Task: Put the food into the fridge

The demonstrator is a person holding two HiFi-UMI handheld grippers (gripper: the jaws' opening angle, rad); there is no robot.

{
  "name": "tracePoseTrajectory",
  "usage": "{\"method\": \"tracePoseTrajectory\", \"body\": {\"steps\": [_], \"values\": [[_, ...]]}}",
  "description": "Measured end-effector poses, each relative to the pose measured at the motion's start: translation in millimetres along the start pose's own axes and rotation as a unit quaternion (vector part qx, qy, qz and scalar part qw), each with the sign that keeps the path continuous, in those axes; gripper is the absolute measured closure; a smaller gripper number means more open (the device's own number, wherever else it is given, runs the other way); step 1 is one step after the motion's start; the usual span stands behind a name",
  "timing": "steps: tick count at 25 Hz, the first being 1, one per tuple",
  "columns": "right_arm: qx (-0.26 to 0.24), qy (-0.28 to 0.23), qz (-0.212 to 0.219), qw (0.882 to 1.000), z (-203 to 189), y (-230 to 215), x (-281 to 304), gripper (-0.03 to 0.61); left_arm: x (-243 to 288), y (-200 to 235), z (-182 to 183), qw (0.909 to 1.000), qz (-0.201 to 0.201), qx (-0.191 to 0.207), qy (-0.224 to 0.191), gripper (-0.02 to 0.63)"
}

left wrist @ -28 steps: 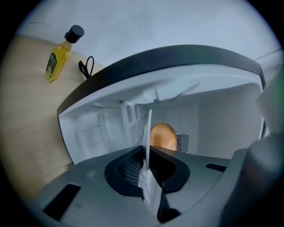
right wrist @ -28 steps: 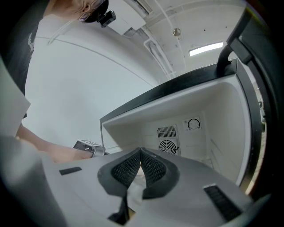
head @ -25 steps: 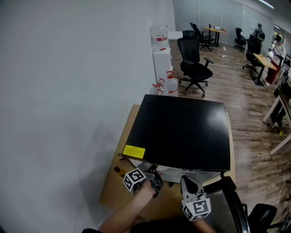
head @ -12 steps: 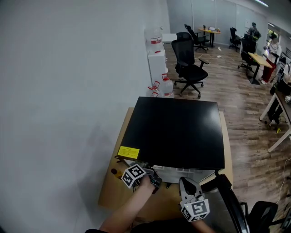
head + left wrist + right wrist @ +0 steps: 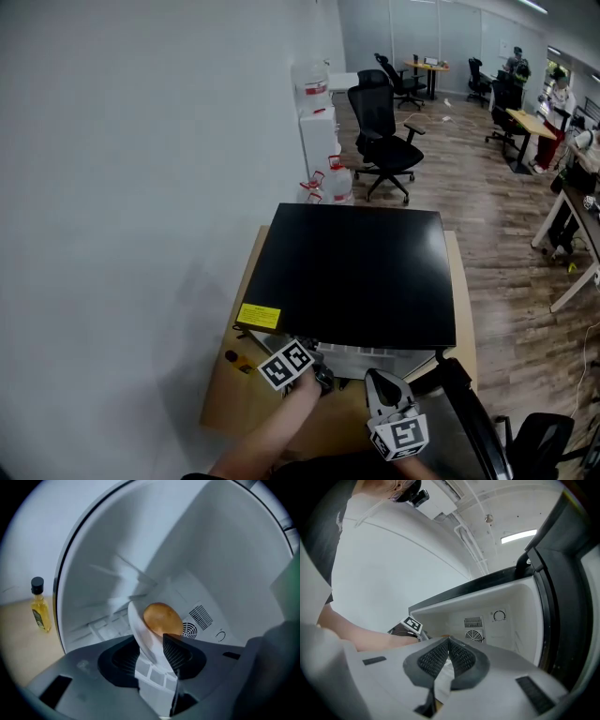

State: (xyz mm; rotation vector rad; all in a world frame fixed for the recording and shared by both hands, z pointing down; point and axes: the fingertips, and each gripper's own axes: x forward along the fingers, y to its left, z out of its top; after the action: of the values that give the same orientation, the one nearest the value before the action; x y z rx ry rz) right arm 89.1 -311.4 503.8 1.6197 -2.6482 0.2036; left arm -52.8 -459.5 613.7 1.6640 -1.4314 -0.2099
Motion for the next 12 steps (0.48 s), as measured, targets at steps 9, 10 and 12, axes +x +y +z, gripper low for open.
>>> {"method": "tracePoseTrajectory", "body": {"steps": [9,10,12], "values": [[0.003,-0.001,-0.003,1.000,-3.3,-3.3,-2.8,0.520,1.3,3.5,-2.4,0.9902,0.038,0.133,-0.021,0.437],[0.004,0.000,-0.003,1.000,-4.0,-3.5,-3.3,0.520,1.7,3.5,-2.8,0.9888,0.038,0.142,-0.023,0.430],[0.006,0.000,-0.004,1.000,-4.7,-3.0,-4.3,0.520,2.2,2.6,-4.0,0.9860,0.035,0.161,-0.026,0.418]]}}
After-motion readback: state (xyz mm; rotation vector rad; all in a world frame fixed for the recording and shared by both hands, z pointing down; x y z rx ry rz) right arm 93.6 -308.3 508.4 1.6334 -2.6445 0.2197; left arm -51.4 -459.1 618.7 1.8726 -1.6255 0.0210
